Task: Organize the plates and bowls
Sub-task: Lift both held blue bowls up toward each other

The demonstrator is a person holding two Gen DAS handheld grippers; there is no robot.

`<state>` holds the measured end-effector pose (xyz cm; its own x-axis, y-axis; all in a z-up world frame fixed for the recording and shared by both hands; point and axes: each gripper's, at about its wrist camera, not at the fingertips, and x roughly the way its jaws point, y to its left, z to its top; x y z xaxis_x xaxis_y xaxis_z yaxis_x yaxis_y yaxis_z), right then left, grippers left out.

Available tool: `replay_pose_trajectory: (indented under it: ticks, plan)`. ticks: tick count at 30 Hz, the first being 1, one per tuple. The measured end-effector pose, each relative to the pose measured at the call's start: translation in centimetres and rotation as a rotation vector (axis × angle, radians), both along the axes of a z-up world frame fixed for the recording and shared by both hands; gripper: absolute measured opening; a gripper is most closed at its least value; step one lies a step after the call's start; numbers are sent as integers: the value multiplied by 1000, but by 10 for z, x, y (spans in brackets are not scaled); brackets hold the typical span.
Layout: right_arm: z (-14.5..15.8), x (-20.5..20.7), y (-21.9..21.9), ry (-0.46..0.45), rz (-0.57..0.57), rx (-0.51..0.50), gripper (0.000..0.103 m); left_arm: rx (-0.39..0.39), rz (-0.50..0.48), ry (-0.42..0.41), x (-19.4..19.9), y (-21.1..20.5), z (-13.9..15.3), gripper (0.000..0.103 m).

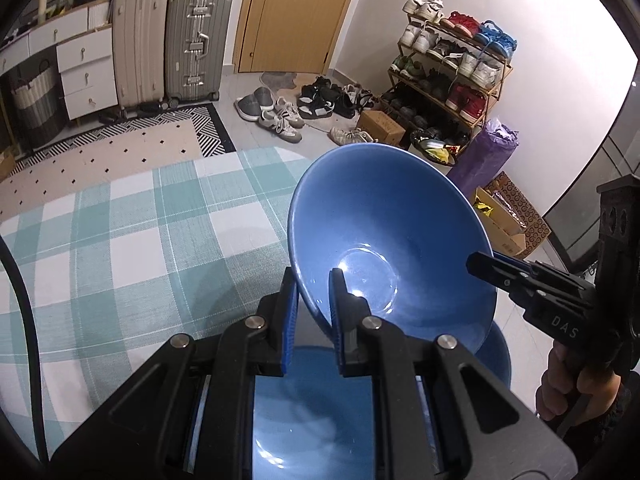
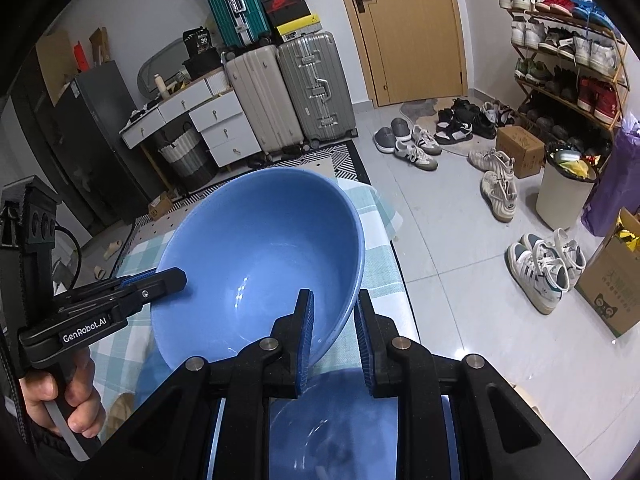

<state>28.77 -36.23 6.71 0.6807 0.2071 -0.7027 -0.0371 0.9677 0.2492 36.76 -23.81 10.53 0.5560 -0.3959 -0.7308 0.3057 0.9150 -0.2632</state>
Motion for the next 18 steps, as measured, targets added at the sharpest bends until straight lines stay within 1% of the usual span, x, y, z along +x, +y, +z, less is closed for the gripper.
replay_pose_trajectory:
  ticks: [8,16,18]
  plan:
    - [20,-28,3,-36,15,17,22,0,-7,-41,-42,4,38,12]
    - [37,-53,11,-62,40,22,22,-4,-4,-64,-81,10,62,12]
    - [40,-59,15,-69,48,21,22,-8,-3,-68,-87,13,65,12]
